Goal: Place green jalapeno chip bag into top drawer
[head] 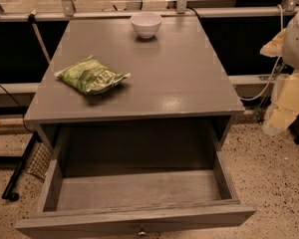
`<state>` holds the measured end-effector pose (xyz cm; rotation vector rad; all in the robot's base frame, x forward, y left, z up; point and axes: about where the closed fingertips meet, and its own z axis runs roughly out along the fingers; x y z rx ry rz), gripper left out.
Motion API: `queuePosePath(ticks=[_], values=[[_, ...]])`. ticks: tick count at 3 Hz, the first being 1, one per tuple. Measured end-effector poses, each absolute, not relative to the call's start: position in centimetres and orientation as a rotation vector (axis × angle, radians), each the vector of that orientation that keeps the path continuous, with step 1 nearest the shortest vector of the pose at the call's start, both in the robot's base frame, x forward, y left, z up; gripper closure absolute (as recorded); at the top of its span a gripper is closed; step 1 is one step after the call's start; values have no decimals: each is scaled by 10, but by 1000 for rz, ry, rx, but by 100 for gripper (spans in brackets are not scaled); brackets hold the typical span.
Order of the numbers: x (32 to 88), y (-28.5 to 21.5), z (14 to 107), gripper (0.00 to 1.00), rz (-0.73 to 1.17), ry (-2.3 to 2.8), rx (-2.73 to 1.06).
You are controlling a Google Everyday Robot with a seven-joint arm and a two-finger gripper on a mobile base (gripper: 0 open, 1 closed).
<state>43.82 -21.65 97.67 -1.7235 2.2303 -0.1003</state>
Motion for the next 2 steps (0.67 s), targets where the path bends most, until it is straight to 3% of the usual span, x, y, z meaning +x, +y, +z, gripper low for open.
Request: queuePosePath(ticks=[2], values=[[453, -195, 976, 0, -62, 2216, -1691]])
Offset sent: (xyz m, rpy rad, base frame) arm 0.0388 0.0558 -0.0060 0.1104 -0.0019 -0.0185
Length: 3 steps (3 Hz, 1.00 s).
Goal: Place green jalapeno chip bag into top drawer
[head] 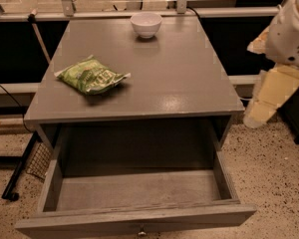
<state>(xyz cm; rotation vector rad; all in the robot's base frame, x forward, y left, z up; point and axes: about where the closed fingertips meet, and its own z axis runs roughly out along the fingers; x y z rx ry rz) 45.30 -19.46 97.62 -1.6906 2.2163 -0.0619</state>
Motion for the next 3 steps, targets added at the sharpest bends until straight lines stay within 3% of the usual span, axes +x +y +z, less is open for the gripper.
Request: queuePosePath(ticks=[1, 3], values=[[489, -126, 967, 0, 38, 2159, -1720], [517, -43, 953, 0, 91, 2157, -1720]])
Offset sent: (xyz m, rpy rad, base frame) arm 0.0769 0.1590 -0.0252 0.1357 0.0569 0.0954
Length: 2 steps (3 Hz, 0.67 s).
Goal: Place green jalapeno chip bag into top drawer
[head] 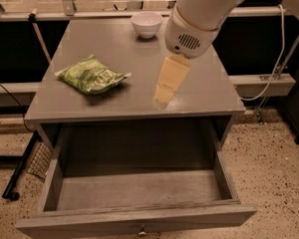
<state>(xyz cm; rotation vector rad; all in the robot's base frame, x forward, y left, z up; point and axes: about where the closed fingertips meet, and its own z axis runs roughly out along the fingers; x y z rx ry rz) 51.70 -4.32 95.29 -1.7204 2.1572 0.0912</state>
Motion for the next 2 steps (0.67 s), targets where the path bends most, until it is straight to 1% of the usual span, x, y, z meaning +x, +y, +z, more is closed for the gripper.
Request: queuePosePath(ticks=[1, 2], values=[[527, -4, 938, 0, 147, 2165, -1705], [528, -4, 938, 0, 147, 2165, -1705]])
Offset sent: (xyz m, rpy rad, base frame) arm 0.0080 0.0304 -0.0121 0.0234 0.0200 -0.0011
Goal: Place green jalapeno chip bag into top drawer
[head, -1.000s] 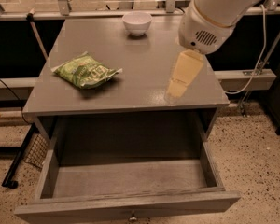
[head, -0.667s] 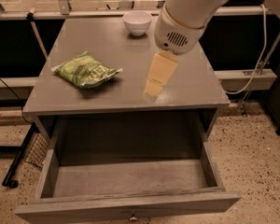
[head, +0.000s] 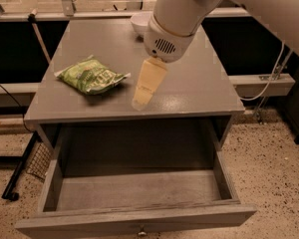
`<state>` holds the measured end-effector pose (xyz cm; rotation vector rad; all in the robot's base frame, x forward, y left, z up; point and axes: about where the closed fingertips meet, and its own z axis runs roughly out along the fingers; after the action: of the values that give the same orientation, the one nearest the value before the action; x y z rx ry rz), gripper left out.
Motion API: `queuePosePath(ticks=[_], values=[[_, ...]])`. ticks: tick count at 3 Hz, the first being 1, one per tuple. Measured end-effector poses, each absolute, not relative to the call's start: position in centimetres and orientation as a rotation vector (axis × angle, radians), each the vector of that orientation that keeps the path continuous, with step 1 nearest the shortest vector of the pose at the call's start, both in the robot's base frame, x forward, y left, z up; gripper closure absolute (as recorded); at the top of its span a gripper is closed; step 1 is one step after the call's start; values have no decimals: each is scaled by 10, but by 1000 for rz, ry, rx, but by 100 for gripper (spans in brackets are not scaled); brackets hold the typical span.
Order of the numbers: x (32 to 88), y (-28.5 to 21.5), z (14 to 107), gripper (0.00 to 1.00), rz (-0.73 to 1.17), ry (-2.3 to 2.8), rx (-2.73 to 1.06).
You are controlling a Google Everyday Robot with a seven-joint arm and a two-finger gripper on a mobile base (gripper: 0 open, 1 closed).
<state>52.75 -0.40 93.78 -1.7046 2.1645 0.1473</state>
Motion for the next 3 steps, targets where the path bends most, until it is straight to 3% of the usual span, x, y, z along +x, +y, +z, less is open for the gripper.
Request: queuePosePath(ticks=[3], values=[[586, 67, 922, 0, 167, 2133, -1663]])
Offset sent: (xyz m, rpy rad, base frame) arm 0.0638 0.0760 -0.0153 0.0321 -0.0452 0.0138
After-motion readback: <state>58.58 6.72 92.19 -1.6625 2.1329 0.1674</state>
